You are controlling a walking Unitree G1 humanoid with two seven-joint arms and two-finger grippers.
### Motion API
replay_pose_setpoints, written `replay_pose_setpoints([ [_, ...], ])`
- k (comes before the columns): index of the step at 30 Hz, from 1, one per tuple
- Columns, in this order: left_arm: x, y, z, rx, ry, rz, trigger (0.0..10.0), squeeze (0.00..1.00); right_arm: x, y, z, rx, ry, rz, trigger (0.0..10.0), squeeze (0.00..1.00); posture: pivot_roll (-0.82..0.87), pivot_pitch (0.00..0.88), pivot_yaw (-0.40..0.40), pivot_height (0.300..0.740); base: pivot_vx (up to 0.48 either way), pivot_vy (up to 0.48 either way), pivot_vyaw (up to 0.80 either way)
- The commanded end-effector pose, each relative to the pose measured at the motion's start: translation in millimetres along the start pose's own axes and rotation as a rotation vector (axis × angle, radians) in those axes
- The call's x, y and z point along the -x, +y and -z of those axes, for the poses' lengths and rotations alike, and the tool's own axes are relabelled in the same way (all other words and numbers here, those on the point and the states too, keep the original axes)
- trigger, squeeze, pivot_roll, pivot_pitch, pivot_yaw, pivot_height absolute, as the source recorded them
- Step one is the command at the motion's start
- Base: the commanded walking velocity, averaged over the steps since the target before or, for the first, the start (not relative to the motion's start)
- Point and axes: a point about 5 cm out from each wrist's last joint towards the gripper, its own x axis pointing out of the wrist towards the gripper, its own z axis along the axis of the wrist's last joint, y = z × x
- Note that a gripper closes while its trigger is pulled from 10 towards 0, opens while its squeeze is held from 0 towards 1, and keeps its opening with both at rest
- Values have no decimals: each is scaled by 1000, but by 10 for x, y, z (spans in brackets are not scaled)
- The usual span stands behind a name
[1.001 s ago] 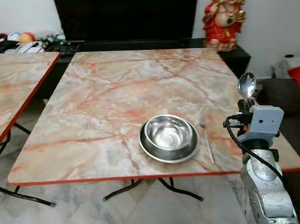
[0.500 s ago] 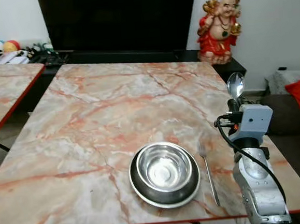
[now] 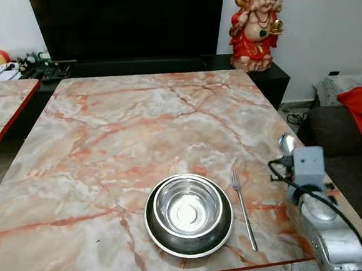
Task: Setting the table
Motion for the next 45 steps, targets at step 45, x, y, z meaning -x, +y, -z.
replay_pose_setpoints([
  [45,-15,-22,-16,-8,17,12,10000,0,157,323,251,-46,144,-190,10000,0,-52,81,-53,740,0,0,0],
])
